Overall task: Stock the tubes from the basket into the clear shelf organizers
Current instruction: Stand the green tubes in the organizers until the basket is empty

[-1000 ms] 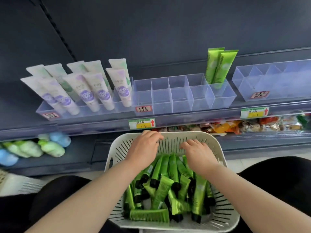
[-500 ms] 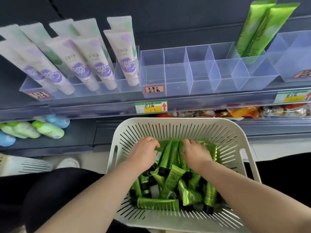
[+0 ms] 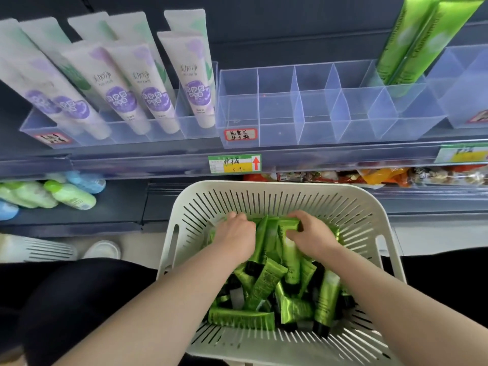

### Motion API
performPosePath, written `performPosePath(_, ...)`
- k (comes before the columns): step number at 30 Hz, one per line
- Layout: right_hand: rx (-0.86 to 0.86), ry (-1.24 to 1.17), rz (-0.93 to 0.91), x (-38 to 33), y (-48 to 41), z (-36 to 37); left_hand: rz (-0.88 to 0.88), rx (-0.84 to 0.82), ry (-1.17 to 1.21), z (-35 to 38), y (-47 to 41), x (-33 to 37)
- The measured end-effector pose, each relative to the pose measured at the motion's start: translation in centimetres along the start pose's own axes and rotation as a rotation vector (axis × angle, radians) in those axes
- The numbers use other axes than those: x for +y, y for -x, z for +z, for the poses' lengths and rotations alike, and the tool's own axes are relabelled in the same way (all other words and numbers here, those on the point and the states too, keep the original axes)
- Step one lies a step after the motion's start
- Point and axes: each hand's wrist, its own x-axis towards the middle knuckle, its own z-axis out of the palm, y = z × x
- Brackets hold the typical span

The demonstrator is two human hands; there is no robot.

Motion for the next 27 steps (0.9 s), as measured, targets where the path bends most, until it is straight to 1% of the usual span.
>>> performPosePath(2, 0.091, -0.036, -0.076, 0.1, 0.9, -0.8, -0.03, -0.044, -0.032, 0.2, -0.2, 1.3)
performPosePath(4, 0.167, -0.029, -0.155, 0.2, 1.7, -1.8, -0.047, -0.041, -0.018, 0.7, -0.3, 2.1)
performPosePath(6, 0.216, -0.009, -0.2, 0.3, 2.2, -2.9, -0.063, -0.032, 0.053, 0.9, -0.5, 2.6)
performPosePath(8, 0.254, 0.004, -0.228, 0.4, 2.6, -3.7, -0.087, -0.047, 0.175, 0.9, -0.8, 3.0)
performPosePath(10, 0.289, 0.003, -0.251, 0.5, 3.0, -4.1, -0.109, -0.065, 0.201, 0.6, -1.2, 3.5)
performPosePath(13, 0.326, -0.019, -0.286, 0.6, 3.8, -4.1, -0.195, -0.065, 0.279, 0.5, -1.8, 3.9)
performPosePath(15, 0.34, -0.023, -0.304, 0.6, 4.1, -4.1, -0.254, -0.112, 0.303, 0.5, -2.0, 4.0)
performPosePath(17, 0.329, -0.033, -0.316, 0.7, 4.3, -4.3, -0.294, -0.147, 0.279, 0.6, -2.0, 4.1)
performPosePath(20, 0.311, -0.043, -0.328, 0.9, 4.4, -4.4, -0.338, -0.13, 0.281, 1.0, -2.0, 4.6)
performPosePath(24, 0.312, -0.05, -0.345, 1.1, 4.6, -4.4, -0.384, -0.091, 0.434, 0.9, -2.4, 5.0)
performPosePath(25, 0.308, -0.046, -0.345, 1.1, 4.7, -4.5, -0.39, -0.099, 0.473, 0.8, -2.5, 5.1)
performPosePath(27, 0.304, -0.038, -0.34, 1.0, 4.7, -4.5, -0.362, -0.149, 0.476, 0.6, -2.5, 5.5)
